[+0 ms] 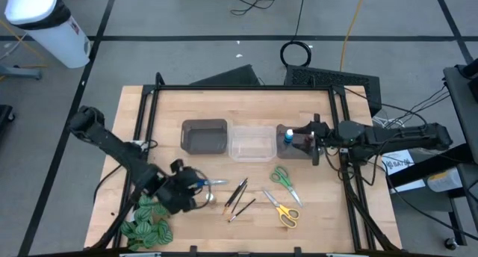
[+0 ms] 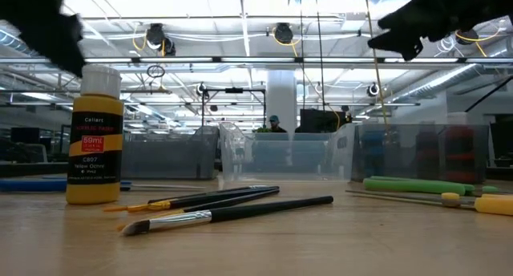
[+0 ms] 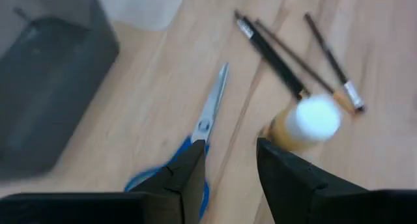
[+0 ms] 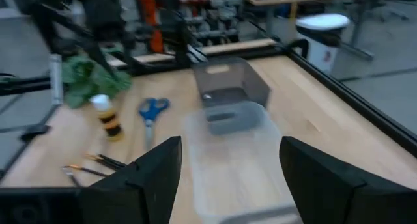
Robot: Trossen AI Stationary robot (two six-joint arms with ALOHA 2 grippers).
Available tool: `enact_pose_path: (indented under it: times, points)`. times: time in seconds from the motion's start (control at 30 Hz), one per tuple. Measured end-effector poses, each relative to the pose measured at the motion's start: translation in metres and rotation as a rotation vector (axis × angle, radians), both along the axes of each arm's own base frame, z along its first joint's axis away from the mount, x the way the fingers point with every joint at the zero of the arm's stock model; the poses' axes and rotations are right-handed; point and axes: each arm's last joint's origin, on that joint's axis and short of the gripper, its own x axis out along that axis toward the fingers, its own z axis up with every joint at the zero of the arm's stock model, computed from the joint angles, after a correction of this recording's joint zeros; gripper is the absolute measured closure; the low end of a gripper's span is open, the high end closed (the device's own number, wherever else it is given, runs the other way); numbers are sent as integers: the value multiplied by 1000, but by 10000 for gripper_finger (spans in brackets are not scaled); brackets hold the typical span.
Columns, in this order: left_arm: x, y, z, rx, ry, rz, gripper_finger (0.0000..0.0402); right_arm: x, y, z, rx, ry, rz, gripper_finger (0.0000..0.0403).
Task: Pick & Place Paint Supplies
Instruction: Put the yellow paint bottle into the right black bin
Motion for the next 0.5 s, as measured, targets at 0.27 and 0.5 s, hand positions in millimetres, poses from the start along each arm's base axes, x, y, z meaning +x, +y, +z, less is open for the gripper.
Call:
enact_pose_path:
  times: [0.27, 0.5]
  points:
    - [-36, -11, -58, -117, 34, 49, 266, 0, 17, 9, -27, -95, 124, 161]
    - [-32, -7, -74, -196, 13, 88, 201, 1, 23, 9, -36, -88, 160, 161]
